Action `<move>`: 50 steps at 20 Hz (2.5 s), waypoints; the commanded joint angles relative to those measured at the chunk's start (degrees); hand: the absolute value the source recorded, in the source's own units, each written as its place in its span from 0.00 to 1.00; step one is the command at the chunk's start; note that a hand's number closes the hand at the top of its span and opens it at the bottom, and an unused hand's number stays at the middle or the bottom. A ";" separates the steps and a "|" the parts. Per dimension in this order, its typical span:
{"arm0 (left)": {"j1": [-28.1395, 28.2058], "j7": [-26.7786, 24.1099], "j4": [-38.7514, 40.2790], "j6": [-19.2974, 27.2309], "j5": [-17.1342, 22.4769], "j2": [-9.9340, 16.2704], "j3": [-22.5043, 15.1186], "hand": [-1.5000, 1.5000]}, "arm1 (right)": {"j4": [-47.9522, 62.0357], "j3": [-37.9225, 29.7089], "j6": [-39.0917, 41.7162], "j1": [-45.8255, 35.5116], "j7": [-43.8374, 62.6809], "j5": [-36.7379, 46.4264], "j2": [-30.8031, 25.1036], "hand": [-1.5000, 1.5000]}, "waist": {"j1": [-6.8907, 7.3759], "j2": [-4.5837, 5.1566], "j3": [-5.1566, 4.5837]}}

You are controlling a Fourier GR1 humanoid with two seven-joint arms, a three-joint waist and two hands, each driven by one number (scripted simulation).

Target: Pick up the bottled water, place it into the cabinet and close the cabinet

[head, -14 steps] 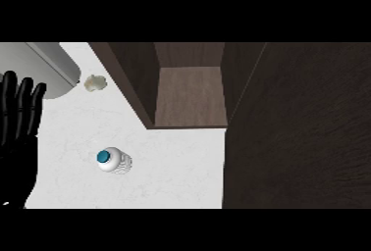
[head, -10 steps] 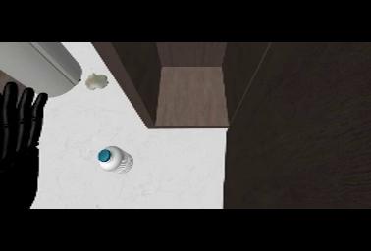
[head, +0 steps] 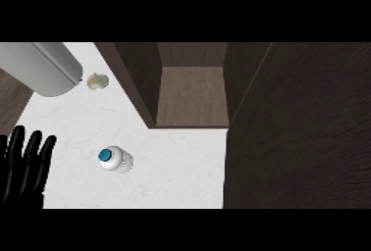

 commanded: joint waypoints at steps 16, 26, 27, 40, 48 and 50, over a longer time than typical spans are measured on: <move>17.89 0.40 -13.55 -1.68 2.60 2.06 -3.24 0.00 | -18.68 0.72 3.83 15.94 5.08 -5.04 -1.25 0.00 | 0.14 0.14 -0.06; 19.27 -5.49 -4.43 -1.20 -0.48 -0.59 -5.85 0.00 | -17.82 0.98 9.09 26.62 -5.68 -3.68 0.21 0.00 | -0.42 0.06 -0.03; 18.94 -5.18 -3.52 -1.50 1.03 0.22 -3.09 0.00 | -16.61 0.38 9.11 24.53 -5.01 -5.14 -0.14 0.00 | -0.19 0.15 -0.04; 4.00 -14.66 24.94 -0.12 4.30 -0.64 3.38 0.00 | -18.44 1.77 14.06 34.98 -12.22 -3.48 -1.50 0.00 | -1.19 0.28 -0.08; -2.17 -19.03 39.13 -5.09 7.83 1.12 9.92 0.00 | -18.53 0.80 16.70 41.45 -18.61 -2.56 -0.86 0.00 | -1.40 0.20 -0.09; -2.32 -21.18 42.95 -5.99 8.04 0.77 10.32 0.00 | -17.35 -2.00 18.66 44.01 -21.79 -5.47 -1.97 0.00 | -1.40 0.18 -0.07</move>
